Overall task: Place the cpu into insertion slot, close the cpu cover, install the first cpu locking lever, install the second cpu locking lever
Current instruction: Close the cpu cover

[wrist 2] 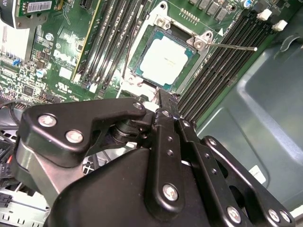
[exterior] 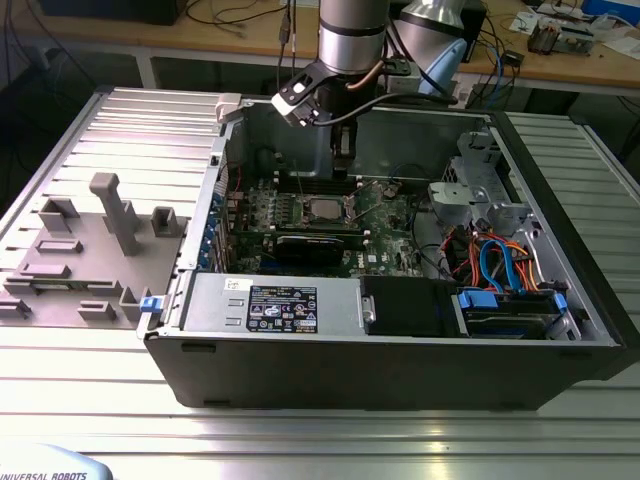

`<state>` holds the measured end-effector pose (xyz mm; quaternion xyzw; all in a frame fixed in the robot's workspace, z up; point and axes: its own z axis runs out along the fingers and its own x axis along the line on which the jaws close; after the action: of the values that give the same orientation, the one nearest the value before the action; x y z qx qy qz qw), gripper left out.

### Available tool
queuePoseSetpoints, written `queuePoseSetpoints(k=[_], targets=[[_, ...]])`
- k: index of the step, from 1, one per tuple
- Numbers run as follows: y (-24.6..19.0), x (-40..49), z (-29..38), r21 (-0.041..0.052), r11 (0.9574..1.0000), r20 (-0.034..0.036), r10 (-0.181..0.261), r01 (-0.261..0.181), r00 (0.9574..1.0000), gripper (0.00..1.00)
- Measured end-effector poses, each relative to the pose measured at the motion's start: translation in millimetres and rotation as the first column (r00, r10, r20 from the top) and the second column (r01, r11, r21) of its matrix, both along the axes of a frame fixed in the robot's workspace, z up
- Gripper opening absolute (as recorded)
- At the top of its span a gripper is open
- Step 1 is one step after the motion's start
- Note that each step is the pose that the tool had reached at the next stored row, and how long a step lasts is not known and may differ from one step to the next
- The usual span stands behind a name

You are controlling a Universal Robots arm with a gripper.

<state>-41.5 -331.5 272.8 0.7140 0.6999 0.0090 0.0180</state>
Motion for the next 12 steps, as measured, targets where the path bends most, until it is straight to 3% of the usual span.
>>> queuePoseSetpoints(k=[8, 12], targets=[[-0.1, 0.2, 2.9, 0.0001, 1.0000, 0.0001, 0.000, 0.000, 1.0000, 0.11], [-0.1, 5.6, 2.9, -0.0001, 1.0000, 0.0000, 0.000, 0.000, 1.0000, 0.11]])
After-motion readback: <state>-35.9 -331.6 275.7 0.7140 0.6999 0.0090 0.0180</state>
